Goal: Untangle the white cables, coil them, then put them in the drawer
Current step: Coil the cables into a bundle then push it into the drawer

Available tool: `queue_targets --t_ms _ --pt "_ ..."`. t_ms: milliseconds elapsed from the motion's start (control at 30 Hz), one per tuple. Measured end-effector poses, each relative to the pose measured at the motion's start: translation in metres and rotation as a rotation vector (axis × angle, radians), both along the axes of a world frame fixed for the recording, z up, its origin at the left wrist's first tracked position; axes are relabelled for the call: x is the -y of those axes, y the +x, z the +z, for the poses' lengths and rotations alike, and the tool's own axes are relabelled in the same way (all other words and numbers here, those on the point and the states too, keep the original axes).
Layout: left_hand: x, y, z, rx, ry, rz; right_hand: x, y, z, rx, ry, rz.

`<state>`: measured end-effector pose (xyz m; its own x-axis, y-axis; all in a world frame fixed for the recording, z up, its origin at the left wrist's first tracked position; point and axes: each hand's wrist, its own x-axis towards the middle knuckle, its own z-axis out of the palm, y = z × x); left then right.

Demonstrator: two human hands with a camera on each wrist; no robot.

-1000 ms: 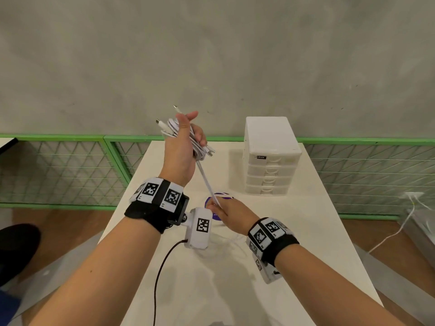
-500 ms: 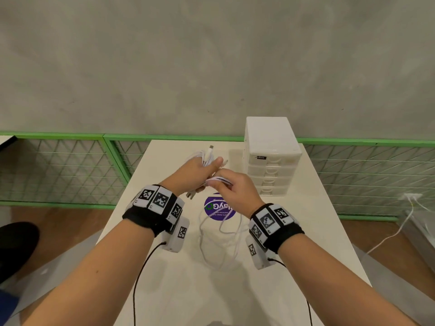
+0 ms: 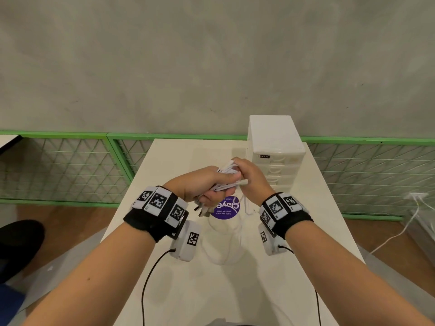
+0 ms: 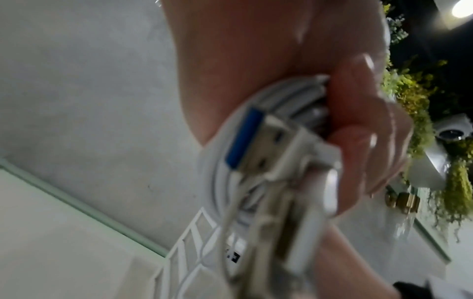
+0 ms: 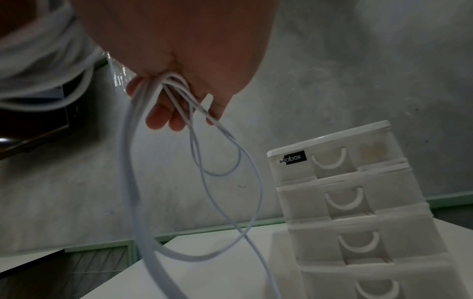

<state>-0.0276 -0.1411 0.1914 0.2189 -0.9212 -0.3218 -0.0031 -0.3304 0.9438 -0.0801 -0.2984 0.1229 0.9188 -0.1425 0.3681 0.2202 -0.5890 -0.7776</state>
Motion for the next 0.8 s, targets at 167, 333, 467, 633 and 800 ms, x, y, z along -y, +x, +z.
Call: queue_targets --t_ms 167,333,467,633,800 --pt "0.003 0.005 0.014 -0.334 -0.393 -0.025 -0.005 -0.001 -0.002 -0.210 -0.026 -0.079" --pt "0.006 0.012 0.036 -0.387 -0.584 0.151 -0.002 -0.010 -0.026 -0.222 -0.046 -0.035" --pt "0.010 0.006 0.032 -0.349 -0.630 0.332 -0.006 -0.008 -0.042 -0.243 -0.126 -0.070" --pt "0.014 0.004 0.030 -0.303 -0.693 0.524 -0.013 -0.010 -0.040 -0.230 -0.081 -0.170" --pt "0.020 0.005 0.024 -0.141 -0.726 0.831 -0.020 -0.010 -0.030 -0.374 -0.094 -0.127"
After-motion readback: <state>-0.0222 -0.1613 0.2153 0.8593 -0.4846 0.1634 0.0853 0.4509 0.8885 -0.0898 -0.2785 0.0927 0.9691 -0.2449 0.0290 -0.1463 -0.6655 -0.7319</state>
